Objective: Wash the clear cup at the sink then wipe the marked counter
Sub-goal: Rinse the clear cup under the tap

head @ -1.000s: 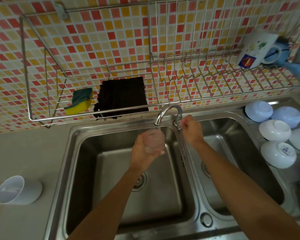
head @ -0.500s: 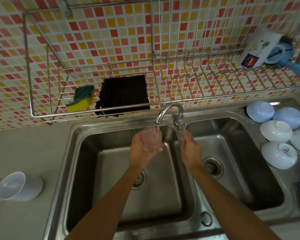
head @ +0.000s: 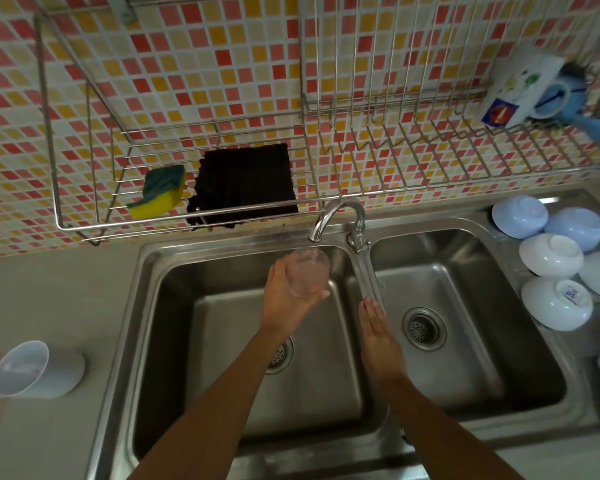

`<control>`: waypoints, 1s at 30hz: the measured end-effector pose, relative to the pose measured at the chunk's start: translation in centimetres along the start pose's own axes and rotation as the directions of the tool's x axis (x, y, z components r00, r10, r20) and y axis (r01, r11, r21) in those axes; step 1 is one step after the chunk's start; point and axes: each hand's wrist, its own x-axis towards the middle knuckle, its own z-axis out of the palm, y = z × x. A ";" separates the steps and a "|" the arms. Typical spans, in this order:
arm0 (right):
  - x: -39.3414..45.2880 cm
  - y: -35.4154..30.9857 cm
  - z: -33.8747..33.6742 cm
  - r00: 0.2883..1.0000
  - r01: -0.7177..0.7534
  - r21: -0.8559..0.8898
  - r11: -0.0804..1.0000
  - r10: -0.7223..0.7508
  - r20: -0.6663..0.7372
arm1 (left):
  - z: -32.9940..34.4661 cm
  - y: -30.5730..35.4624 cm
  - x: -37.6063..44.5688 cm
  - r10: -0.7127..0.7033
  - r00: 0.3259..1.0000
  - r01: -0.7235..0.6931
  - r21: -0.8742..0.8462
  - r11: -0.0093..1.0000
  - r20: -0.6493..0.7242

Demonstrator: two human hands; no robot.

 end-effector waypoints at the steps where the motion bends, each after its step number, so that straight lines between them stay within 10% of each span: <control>1: 0.0 -0.1 0.0 1.000 -0.009 0.000 1.000 0.009 0.009 | -0.1 -0.1 0.1 -0.003 1.000 0.003 0.011 1.000 0.008; 30: -0.3 -0.1 0.0 0.998 0.033 -0.032 0.999 -0.031 0.057 | -4.7 -9.8 -6.5 -0.411 0.881 0.107 0.749 0.654 0.233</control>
